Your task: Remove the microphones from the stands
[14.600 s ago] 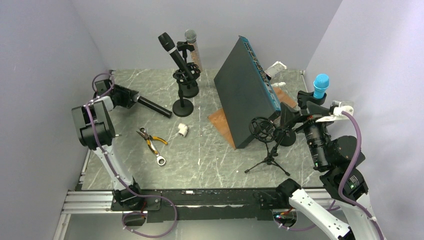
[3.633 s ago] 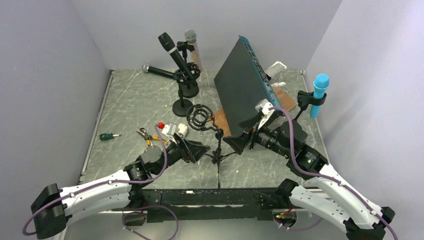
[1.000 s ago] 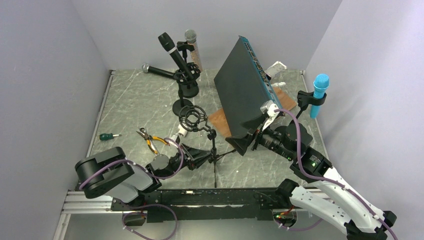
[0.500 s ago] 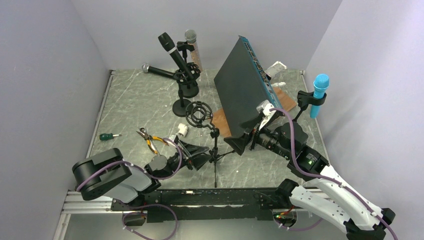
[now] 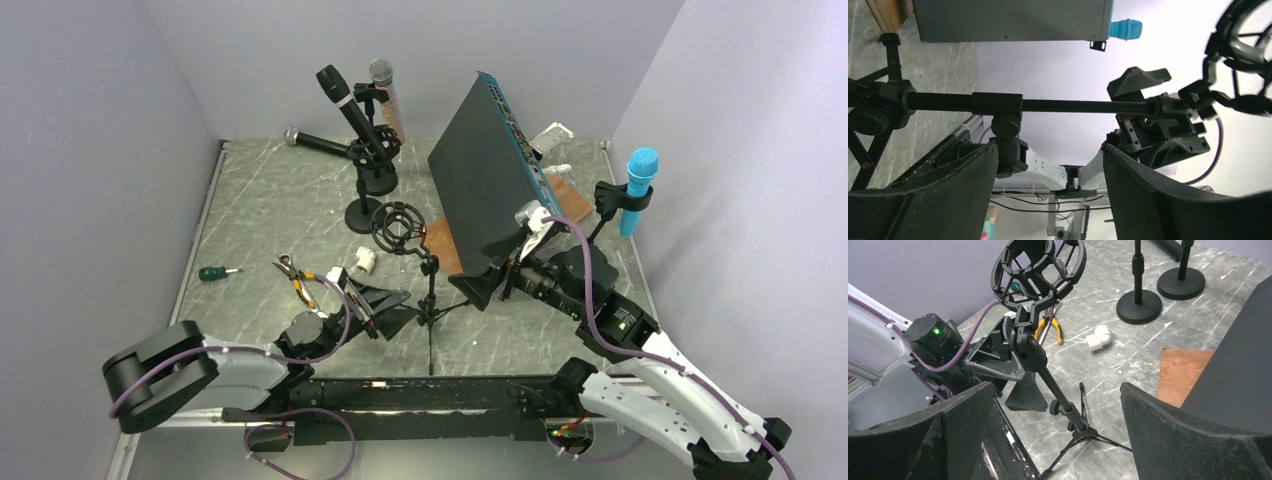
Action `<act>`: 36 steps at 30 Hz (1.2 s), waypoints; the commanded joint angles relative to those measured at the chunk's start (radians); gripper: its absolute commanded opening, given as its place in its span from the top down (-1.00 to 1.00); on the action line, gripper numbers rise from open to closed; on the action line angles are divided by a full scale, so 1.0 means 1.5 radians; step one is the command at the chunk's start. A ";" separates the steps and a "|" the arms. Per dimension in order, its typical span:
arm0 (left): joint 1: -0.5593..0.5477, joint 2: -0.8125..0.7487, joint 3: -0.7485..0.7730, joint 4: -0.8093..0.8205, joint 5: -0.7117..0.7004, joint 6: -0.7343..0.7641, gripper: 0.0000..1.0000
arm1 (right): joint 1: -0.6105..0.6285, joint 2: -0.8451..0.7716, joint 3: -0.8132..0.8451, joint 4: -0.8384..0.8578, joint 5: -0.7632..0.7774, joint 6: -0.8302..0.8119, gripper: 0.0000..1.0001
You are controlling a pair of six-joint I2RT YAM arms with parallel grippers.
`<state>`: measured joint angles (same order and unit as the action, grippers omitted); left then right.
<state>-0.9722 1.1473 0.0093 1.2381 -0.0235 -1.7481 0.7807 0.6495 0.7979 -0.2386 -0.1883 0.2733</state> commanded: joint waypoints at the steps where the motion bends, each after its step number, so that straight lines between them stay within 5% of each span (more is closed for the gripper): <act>1: 0.015 -0.120 -0.012 -0.140 0.006 0.106 -0.60 | 0.004 0.037 0.054 0.038 -0.012 0.011 -1.00; 8: 0.033 -0.400 0.123 -0.587 -0.031 0.349 -0.71 | 0.003 0.125 0.115 0.045 -0.037 0.007 -1.00; 12: 0.034 -0.473 0.187 -0.735 -0.066 0.443 -0.72 | 0.004 0.139 0.125 0.069 -0.044 0.007 -1.00; 24: 0.034 -0.470 0.202 -0.760 -0.070 0.461 -0.70 | 0.004 0.162 0.093 0.046 0.010 0.004 -1.00; 36: 0.035 -0.476 0.209 -0.787 -0.089 0.475 -0.69 | 0.003 0.074 0.086 0.016 0.013 0.025 -1.00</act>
<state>-0.9241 0.4404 0.3012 0.0624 -0.1360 -1.0634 0.7818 0.8246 0.8791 -0.2405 -0.1875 0.3088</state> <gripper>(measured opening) 0.845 0.997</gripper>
